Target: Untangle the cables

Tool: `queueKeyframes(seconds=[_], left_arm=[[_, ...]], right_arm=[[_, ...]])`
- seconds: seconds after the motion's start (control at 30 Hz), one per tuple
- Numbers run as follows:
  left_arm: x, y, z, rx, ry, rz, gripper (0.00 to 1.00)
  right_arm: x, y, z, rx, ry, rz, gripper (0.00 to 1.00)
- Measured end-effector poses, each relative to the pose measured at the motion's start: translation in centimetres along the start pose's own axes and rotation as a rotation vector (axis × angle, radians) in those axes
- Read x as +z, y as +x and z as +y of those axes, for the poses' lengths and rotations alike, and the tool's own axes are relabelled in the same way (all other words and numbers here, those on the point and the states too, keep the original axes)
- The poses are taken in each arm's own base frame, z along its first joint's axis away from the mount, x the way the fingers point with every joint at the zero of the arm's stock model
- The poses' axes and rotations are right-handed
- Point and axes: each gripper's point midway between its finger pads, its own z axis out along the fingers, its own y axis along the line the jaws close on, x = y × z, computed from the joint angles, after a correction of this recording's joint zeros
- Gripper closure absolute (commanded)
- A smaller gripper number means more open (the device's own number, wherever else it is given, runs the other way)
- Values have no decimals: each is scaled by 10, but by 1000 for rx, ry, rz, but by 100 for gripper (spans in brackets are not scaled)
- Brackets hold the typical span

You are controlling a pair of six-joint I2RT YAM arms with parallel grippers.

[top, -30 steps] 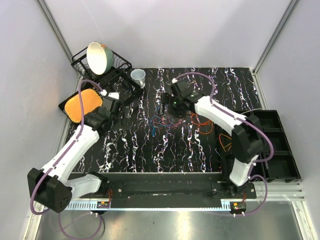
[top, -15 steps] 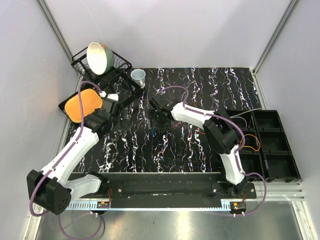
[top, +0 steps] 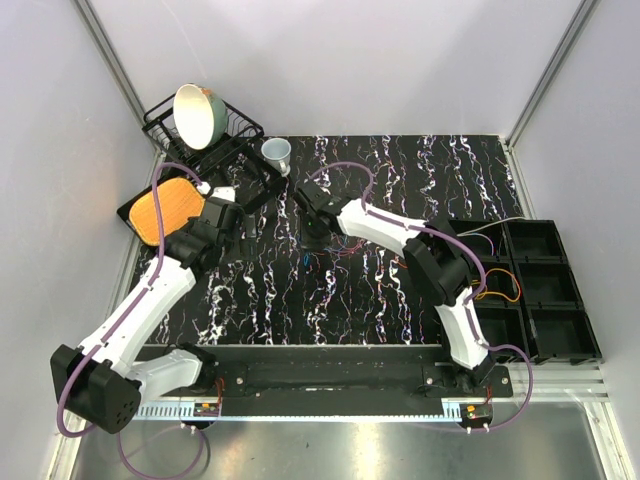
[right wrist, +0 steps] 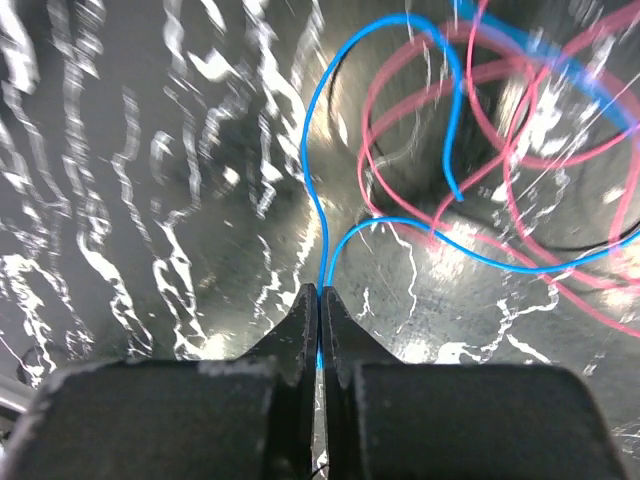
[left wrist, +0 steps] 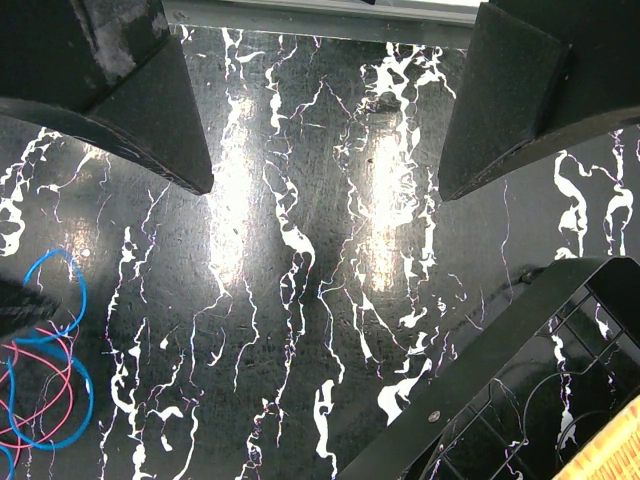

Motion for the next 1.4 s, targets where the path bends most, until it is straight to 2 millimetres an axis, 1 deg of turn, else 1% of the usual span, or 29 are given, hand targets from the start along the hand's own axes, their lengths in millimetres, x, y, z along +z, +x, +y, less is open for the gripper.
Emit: queueKeyframes(seconds=[0.03, 0.1, 0.17, 0.2, 0.23, 0.27, 0.33, 0.37, 0.4, 0.43, 0.47, 0.5, 0.53, 0.57, 0.6, 0.63, 0.7, 0.77, 0.83, 0.9, 0.93, 0.97, 1.03, 1.07, 1.17, 1.3, 1.4], left_arm=[[0, 0, 0, 1, 0, 0, 1], [0, 0, 0, 1, 0, 0, 1], [0, 0, 0, 1, 0, -1, 1], [0, 0, 0, 1, -1, -1, 1], [0, 0, 0, 1, 0, -1, 1], [0, 0, 0, 1, -1, -1, 1], [0, 0, 0, 1, -1, -1, 1], [0, 0, 0, 1, -1, -1, 1], [0, 0, 0, 1, -1, -1, 1], [0, 0, 0, 1, -1, -1, 1], [0, 0, 0, 1, -1, -1, 1], [0, 0, 0, 1, -1, -1, 1], [0, 0, 0, 1, -1, -1, 1], [0, 0, 0, 1, -1, -1, 1], [0, 0, 0, 1, 0, -1, 1], [0, 0, 0, 1, 0, -1, 1], [0, 0, 0, 1, 1, -1, 1], [-1, -1, -1, 0, 7, -4, 1], [-2, -2, -1, -3, 12, -10, 1], [-3, -3, -2, -6, 19, -20, 1], [-4, -4, -3, -8, 22, -23, 1], [-4, -5, -3, -9, 23, -27, 1], [-4, -5, -3, -9, 24, -27, 1], [-4, -5, -3, -9, 26, -27, 1], [-4, -5, -3, -9, 27, -27, 1], [-4, -5, -4, -9, 32, -26, 1], [-4, -5, -7, -10, 44, -26, 1]], right_arm=[[-3, -5, 2, -9, 1, -15, 100], [-16, -23, 8, -34, 6, -59, 100], [-40, -53, 22, -63, -9, -133, 100], [-63, -73, 34, -77, -30, -187, 100], [-82, -90, 44, -88, -53, -239, 100], [-109, -110, 56, -100, -90, -307, 100], [-178, -145, 76, -119, -157, -464, 100], [-223, -161, 83, -124, -194, -562, 100], [-266, -172, 87, -128, -221, -650, 100], [-301, -178, 87, -127, -240, -720, 100], [-342, -184, 86, -125, -261, -803, 100], [-381, -187, 82, -120, -276, -881, 100], [-414, -187, 76, -113, -283, -949, 100], [-442, -187, 69, -104, -282, -1007, 100], [-461, -187, 61, -95, -272, -1050, 100], [-473, -186, 54, -87, -255, -1079, 100], [-484, -188, 39, -72, -205, -1115, 100], [-483, -193, 21, -55, -143, -1126, 100], [-464, -201, 5, -49, -76, -1097, 100], [-441, -210, -19, -39, 15, -1055, 100], [-432, -214, -32, -32, 58, -1038, 100], [-427, -218, -44, -26, 97, -1027, 100], [-426, -223, -65, -13, 164, -1022, 100], [-430, -225, -75, -7, 197, -1031, 100], [-450, -231, -101, 15, 283, -1079, 100], [-480, -230, -139, 55, 417, -1129, 100], [-501, -228, -174, 102, 527, -1157, 100]])
